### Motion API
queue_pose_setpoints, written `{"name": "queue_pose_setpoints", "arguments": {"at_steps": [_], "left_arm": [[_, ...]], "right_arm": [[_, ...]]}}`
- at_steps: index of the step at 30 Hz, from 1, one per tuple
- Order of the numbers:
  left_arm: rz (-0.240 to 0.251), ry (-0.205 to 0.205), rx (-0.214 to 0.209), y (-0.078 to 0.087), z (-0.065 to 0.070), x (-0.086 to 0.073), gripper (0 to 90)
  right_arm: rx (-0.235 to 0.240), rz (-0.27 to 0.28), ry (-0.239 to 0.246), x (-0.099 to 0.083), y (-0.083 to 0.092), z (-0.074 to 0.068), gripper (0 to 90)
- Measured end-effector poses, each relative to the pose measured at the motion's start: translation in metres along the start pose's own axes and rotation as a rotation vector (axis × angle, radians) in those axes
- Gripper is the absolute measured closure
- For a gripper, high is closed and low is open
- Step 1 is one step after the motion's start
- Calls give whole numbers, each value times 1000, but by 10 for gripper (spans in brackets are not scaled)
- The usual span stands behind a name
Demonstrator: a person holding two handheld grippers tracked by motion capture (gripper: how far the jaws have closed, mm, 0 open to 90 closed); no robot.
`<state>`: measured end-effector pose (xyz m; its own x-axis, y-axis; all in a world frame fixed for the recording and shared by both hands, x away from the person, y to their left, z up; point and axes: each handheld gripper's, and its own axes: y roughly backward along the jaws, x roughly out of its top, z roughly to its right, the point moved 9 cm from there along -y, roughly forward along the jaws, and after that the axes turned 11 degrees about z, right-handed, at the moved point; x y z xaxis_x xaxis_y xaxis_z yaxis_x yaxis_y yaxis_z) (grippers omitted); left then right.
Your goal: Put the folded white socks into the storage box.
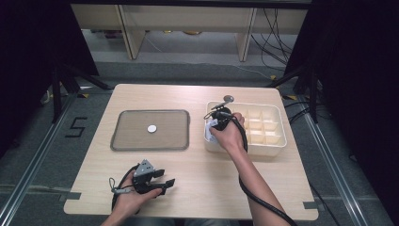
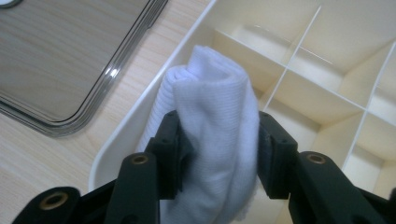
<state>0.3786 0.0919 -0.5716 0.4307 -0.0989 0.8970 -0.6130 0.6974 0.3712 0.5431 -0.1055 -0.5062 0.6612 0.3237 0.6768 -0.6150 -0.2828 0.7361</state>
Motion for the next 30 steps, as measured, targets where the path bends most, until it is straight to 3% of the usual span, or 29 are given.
{"name": "queue_pose_setpoints", "arguments": {"at_steps": [2,5,10,12,17,20,21,22,23,24,25,27,30], "left_arm": [[-4,-5,0,0,0,0,382],[-2,-6,5,1,-1,0,381],[-3,-6,3,1,-1,0,382],[-5,-5,2,1,-1,0,381],[-2,-4,6,1,-1,0,381],[-1,-4,9,1,-1,0,381],[-2,-5,9,1,-1,0,381],[-2,-5,9,1,-1,0,381],[-2,-5,4,1,-1,0,381],[-2,-5,4,1,-1,0,381],[-3,-6,3,0,-1,0,381],[-5,-5,0,1,0,0,382],[-4,-4,4,1,-1,0,381]], "right_arm": [[-9,-5,-10,0,1,0,564],[22,5,-9,2,4,1,530],[16,10,-61,3,7,2,444],[36,15,-67,4,10,3,411],[35,-1,-89,4,12,0,414],[16,-30,-93,2,16,0,491],[8,-35,-108,1,19,0,566],[8,-35,-108,1,19,0,566],[14,-42,-104,0,20,0,629],[14,-42,-104,0,20,0,629],[1,-69,-133,-3,20,-2,654],[22,-88,-116,-5,18,-4,714],[8,-102,-111,-7,16,-5,732]]}}
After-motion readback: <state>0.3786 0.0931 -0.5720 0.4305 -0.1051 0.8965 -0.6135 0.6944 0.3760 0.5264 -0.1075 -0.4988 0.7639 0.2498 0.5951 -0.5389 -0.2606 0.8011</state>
